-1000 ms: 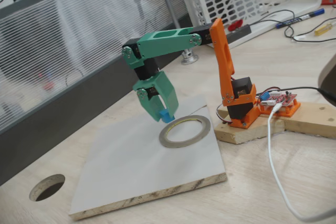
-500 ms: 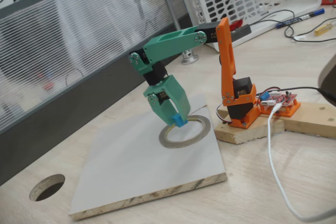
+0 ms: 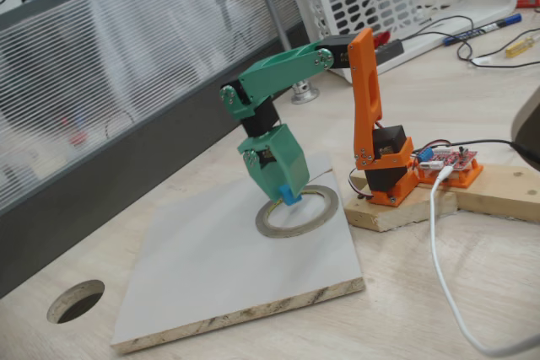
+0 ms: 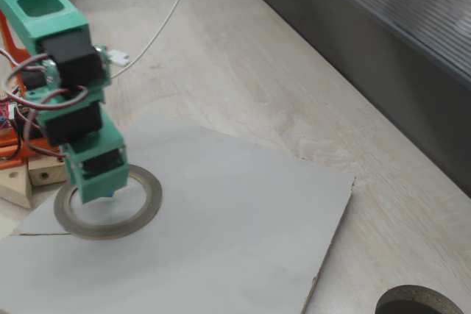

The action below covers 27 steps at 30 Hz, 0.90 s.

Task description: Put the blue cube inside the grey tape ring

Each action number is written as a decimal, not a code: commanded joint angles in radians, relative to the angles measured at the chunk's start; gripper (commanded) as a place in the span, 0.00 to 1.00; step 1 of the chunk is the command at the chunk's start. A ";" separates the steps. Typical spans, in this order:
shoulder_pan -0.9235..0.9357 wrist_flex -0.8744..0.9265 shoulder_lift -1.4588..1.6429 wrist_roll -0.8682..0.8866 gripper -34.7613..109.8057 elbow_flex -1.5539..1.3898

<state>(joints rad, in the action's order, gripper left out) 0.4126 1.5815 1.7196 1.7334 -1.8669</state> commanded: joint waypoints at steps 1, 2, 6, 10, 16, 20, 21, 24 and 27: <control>0.043 -0.005 0.048 0.003 0.32 -0.014; 0.041 -0.005 0.048 0.003 0.32 -0.015; 0.040 -0.003 0.048 0.011 0.32 -0.015; 0.035 -0.003 0.048 0.006 0.32 -0.015; -0.071 -0.003 0.035 0.012 0.32 -0.017; -0.069 -0.003 0.034 0.012 0.32 -0.017; -0.071 -0.003 0.034 0.012 0.32 -0.017; -0.067 0.009 0.034 0.006 0.32 -0.017; -0.075 0.000 0.034 0.009 0.32 -0.017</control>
<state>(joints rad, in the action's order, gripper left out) 0.3436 1.5785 1.7257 1.7334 -1.8669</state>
